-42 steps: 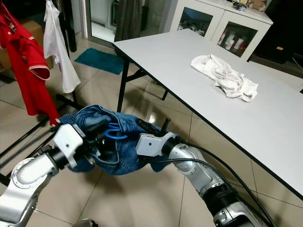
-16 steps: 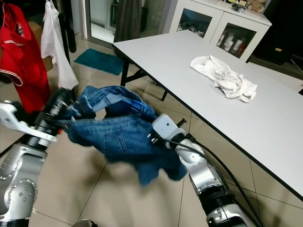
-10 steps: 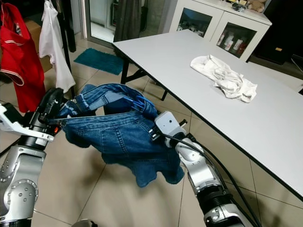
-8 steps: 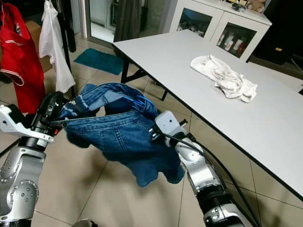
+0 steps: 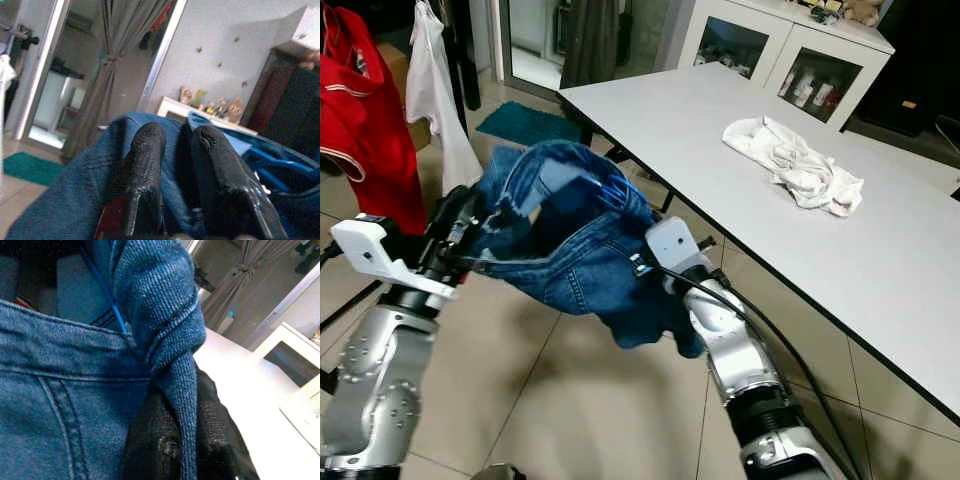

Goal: Hang hanger

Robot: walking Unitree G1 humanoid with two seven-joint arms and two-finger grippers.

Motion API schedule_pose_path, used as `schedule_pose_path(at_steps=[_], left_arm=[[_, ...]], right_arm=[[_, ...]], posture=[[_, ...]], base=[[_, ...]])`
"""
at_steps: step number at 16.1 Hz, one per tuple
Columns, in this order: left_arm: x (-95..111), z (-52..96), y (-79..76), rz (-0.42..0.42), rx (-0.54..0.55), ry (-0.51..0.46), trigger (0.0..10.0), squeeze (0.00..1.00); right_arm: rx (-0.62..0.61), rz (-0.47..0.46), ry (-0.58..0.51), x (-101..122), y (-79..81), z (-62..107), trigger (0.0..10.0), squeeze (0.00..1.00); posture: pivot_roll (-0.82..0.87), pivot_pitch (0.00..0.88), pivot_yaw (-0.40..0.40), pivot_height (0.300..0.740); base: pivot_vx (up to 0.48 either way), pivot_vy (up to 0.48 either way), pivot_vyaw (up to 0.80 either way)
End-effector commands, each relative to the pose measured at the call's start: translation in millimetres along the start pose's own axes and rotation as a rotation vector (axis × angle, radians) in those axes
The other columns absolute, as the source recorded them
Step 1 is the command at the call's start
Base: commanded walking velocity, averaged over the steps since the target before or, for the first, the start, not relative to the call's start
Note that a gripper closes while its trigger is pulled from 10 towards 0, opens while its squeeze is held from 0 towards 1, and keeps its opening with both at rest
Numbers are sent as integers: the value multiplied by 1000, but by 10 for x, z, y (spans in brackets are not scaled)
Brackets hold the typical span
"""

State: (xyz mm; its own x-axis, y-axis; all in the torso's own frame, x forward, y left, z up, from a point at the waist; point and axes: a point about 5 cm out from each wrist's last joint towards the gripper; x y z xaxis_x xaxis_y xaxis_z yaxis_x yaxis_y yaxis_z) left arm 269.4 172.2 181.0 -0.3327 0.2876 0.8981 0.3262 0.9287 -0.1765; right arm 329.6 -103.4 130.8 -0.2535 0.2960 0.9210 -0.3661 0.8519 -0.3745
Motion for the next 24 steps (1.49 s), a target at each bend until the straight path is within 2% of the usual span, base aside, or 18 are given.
schedule_pose_path(at_steps=[1,3,6,9,11,14,16,17,19,21,24], left_arm=[[35,-38,-91,72,-10,-46,10000,1000],[54,-42,-120,183,13,-89,10000,1000],[206,-72,-169,357,21,-211,10000,1000],[321,-64,-193,523,1,-291,10000,1000],[340,-53,-222,536,-28,-292,10000,1000],[362,-42,-338,507,-115,-260,10000,1000],[408,-54,-357,528,-120,-284,10000,1000],[432,-61,-349,551,-109,-301,10000,1000],[455,-57,-176,730,14,-372,10000,1000],[424,-7,-57,856,65,-407,10000,1000],[414,3,-58,871,46,-385,10000,1000]], right_arm=[[-83,-20,-52,91,-136,5,0,0],[-92,-29,-64,115,-125,-1,0,0],[-129,-37,-51,89,-159,-2,0,0],[-162,-39,-37,71,-195,-4,0,0],[-166,-44,-34,68,-194,-6,0,0],[-147,-63,-42,69,-151,6,0,0],[-153,-72,-50,81,-157,10,0,0],[-159,-79,-52,84,-163,11,0,0],[-172,-116,-57,94,-187,7,0,0],[-159,-134,-78,123,-185,11,0,0],[-145,-143,-93,144,-172,15,0,0]], posture=[[201,66,-169,740],[202,67,-165,740],[207,68,-163,740],[209,68,-159,740],[211,67,-157,740],[211,67,-155,740],[210,69,-155,740],[210,69,-155,740],[206,68,-157,740],[203,66,-157,740],[202,65,-156,740]], base=[[0,0,0],[0,0,0],[0,0,0],[0,0,0],[0,0,0],[0,0,0],[0,0,0],[0,0,0],[0,0,0],[0,0,0],[0,0,0]])
Point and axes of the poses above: a point about 5 cm out from each wrist's last joint towards the gripper, its own z axis pointing back from the gripper into the wrist, its own x axis along the axis of the wrist's last joint, y = z × x, and after that the axes turned 1 degree about z, right-handed
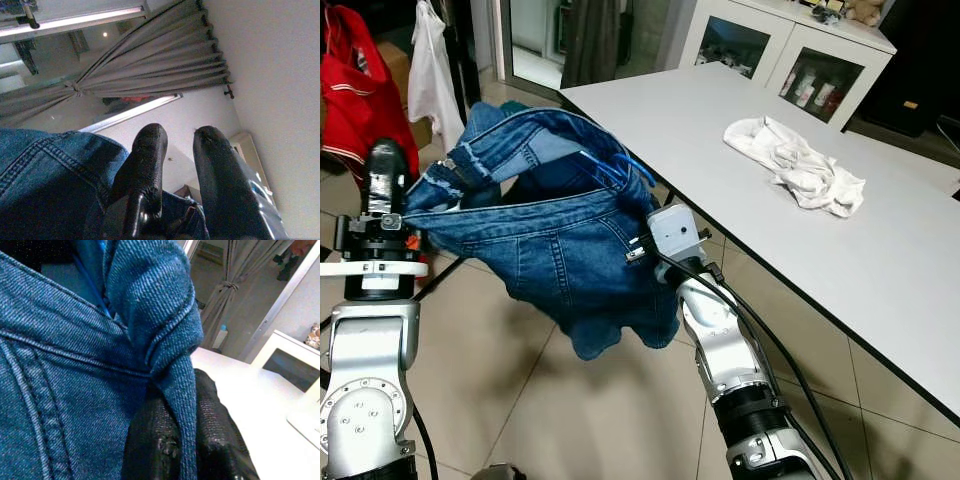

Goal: Hang hanger

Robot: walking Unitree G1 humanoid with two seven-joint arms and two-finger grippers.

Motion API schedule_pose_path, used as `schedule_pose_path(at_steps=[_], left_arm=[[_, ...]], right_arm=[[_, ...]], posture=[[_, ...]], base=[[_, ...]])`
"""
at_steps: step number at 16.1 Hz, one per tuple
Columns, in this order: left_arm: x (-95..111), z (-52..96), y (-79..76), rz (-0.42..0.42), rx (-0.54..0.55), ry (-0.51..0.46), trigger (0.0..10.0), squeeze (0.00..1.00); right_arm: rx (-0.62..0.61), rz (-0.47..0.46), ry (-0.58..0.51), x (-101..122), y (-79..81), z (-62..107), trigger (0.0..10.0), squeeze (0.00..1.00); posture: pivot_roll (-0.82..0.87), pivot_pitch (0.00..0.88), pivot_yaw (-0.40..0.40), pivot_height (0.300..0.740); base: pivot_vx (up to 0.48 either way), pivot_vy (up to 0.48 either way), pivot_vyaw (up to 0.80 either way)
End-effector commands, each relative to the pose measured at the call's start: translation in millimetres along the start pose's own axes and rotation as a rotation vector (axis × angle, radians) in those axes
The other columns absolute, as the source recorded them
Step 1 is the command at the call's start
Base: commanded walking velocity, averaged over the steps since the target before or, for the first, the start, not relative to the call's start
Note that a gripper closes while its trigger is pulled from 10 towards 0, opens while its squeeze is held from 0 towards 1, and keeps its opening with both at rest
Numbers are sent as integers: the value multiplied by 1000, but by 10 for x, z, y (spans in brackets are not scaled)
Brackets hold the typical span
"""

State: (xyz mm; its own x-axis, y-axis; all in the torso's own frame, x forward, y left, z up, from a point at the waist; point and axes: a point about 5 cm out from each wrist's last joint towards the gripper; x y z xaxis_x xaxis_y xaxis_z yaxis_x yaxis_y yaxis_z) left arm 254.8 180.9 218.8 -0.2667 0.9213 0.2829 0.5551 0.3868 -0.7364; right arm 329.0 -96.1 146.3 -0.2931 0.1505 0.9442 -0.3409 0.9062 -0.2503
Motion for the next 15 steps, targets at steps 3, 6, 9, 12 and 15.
schedule_pose_path(at_steps=[3,6,9,12,15], left_arm=[[-62,11,43,-1,21,35,10000,1000],[-139,47,31,-239,-50,184,10000,0],[-188,31,3,-433,-116,279,10000,0],[-242,-30,-28,-807,-229,348,10000,1000],[-296,5,0,-836,-230,357,0,0]], right_arm=[[-47,-33,-10,12,-135,69,0,0],[36,-34,-6,-16,-41,129,0,0],[61,-27,-8,-19,-11,150,0,0],[70,-28,-12,-4,-10,140,0,0],[77,-30,-13,0,-4,150,0,0]], posture=[[197,69,-150,740],[194,72,-147,740],[195,72,-148,740],[196,71,-150,740],[193,73,-151,740]], base=[[0,0,0],[0,0,0],[0,0,0],[0,0,0],[0,0,0]])
Point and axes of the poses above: a point about 5 cm out from each wrist's last joint towards the gripper, its own z axis pointing back from the gripper into the wrist, its own x axis along the axis of the wrist's last joint, y = z × x, and after that the axes turned 1 degree about z, right-handed
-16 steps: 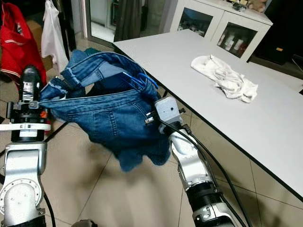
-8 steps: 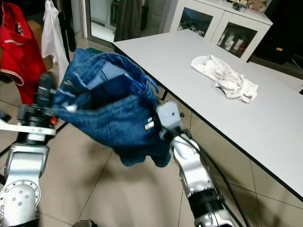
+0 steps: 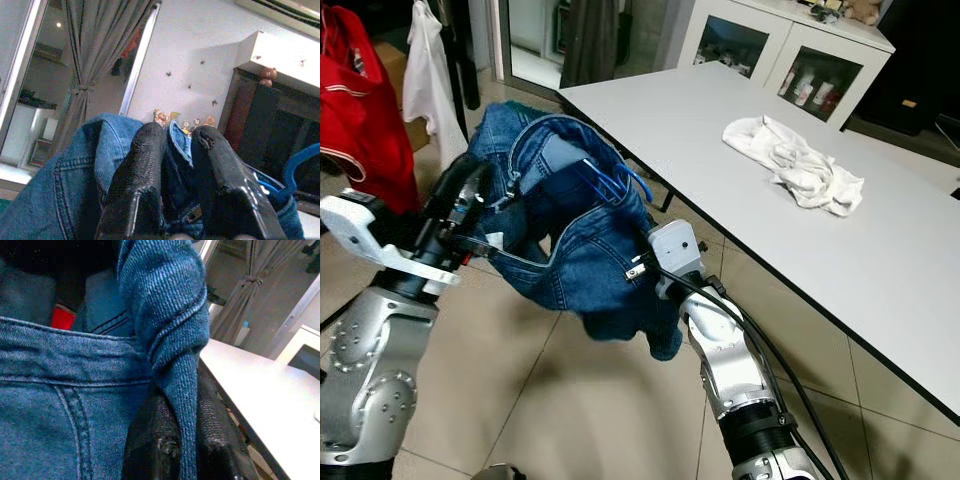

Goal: Hang hanger

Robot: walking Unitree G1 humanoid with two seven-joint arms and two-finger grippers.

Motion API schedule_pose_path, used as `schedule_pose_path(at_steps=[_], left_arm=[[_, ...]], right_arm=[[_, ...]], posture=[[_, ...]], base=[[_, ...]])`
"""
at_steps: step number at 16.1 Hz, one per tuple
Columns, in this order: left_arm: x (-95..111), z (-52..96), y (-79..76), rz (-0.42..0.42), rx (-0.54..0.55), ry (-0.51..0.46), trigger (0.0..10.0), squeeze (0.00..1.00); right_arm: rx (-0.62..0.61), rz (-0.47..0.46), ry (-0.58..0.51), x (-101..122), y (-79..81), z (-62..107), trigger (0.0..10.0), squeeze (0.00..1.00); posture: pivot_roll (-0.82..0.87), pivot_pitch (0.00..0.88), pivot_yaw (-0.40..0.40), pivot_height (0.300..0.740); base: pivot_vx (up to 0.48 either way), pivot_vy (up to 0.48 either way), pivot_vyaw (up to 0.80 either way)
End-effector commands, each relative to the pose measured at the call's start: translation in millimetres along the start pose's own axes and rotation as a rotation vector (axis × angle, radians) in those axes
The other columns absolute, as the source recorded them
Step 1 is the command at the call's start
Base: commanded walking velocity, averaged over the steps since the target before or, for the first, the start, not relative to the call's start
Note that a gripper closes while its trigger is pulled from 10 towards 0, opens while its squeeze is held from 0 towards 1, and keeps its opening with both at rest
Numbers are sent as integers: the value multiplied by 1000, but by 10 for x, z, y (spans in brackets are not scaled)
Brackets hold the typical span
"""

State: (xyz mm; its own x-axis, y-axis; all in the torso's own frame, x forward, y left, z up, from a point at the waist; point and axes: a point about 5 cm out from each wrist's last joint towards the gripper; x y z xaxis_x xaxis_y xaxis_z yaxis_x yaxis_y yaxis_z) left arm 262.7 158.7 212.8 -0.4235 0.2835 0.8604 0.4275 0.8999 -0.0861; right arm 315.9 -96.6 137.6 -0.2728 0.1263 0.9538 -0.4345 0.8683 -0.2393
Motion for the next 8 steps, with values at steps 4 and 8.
schedule_pose_path(at_steps=[4,8], left_arm=[[-55,18,-71,-25,-42,4,0,0],[-91,23,-104,-47,-61,10,0,0]], right_arm=[[-16,3,-19,40,-54,28,0,0],[-10,6,-14,38,-57,37,0,0]], posture=[[190,76,-153,740],[189,75,-154,740]], base=[[0,0,0],[0,0,0]])
Point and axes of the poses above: a point about 5 cm out from each wrist's last joint towards the gripper, its own z axis pointing back from the gripper into the wrist, its own x axis along the axis of the wrist's last joint, y = z × x, and after that the axes turned 1 degree about z, right-handed
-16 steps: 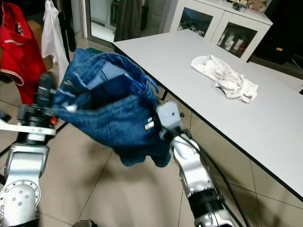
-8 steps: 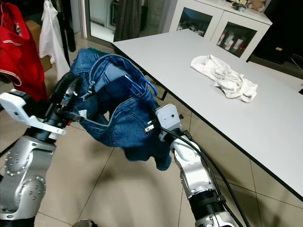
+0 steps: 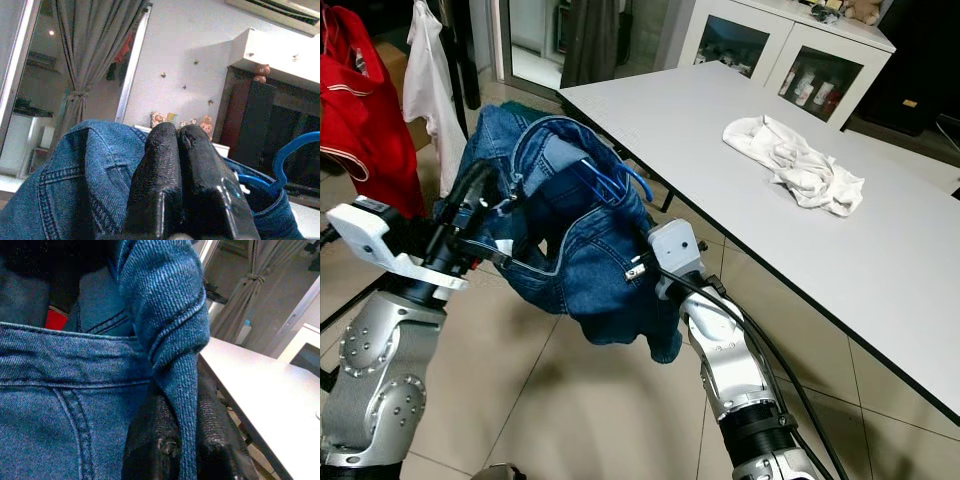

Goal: Hang hanger

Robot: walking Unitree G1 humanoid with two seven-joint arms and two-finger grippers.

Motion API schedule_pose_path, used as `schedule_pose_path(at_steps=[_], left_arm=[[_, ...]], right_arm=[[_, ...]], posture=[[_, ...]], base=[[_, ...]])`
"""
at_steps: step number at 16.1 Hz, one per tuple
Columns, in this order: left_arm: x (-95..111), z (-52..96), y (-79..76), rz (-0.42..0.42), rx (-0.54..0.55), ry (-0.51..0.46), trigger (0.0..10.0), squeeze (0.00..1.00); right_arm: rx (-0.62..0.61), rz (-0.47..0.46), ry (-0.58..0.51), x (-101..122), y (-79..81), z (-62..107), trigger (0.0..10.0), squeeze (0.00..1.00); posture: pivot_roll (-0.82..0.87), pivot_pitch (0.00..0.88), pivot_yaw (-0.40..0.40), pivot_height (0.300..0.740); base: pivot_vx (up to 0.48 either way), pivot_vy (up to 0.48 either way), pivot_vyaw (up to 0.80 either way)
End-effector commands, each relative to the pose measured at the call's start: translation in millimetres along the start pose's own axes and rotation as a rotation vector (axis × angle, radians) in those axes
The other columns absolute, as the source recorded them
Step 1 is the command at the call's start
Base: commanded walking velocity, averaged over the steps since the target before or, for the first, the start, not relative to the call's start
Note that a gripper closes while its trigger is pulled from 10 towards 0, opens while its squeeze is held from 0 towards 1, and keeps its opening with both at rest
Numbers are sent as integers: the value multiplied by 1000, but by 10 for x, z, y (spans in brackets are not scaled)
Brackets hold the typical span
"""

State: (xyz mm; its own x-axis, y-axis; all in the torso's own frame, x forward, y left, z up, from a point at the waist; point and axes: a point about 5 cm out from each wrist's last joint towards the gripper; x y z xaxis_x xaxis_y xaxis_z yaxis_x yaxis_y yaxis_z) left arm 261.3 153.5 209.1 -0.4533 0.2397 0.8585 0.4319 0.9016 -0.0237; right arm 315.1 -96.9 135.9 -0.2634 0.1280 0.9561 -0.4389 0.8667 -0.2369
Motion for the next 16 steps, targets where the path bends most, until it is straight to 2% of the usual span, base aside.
schedule_pose_path(at_steps=[1,3,5,6,7,8,9,16], left_arm=[[-47,13,-60,8,-28,14,0,0],[-44,14,-58,-1,-31,9,0,0],[-64,-15,-21,-75,-19,34,0,0],[-94,-22,-20,-108,-30,58,706,0],[-118,-13,-24,-122,-29,77,10000,0],[-122,-11,-25,-114,-28,79,10000,0],[-138,-1,7,-115,7,90,10000,1000],[-191,-8,58,-133,26,121,10000,1000]], right_arm=[[-14,9,-22,51,-60,28,0,0],[-10,10,-22,46,-55,27,0,0],[-11,11,-27,64,-58,0,0,0],[-13,10,-29,69,-59,-7,0,0],[-11,9,-26,52,-48,12,0,0],[-9,9,-23,43,-42,20,0,0],[-7,8,-18,22,-32,31,0,0],[-11,7,-22,25,-30,-8,0,0]], posture=[[189,73,-154,740],[191,69,-153,740],[186,80,-156,740],[188,78,-156,740],[193,72,-154,740],[193,71,-154,740],[196,68,-152,740],[197,56,-145,740]], base=[[0,0,0],[0,0,0],[0,0,0],[0,0,0],[0,0,0],[0,0,0],[0,0,0],[0,0,0]])
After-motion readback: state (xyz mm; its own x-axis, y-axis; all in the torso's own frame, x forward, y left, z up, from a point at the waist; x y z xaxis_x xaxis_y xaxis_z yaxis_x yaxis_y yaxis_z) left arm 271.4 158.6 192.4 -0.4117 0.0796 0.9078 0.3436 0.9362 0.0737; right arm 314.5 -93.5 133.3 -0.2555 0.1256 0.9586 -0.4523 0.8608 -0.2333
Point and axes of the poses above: a point about 5 cm out from each wrist's last joint towards the gripper, its own z axis pointing back from the gripper into the wrist, its own x axis along the axis of the wrist's last joint, y = z × x, and after that the axes turned 1 degree about z, right-handed
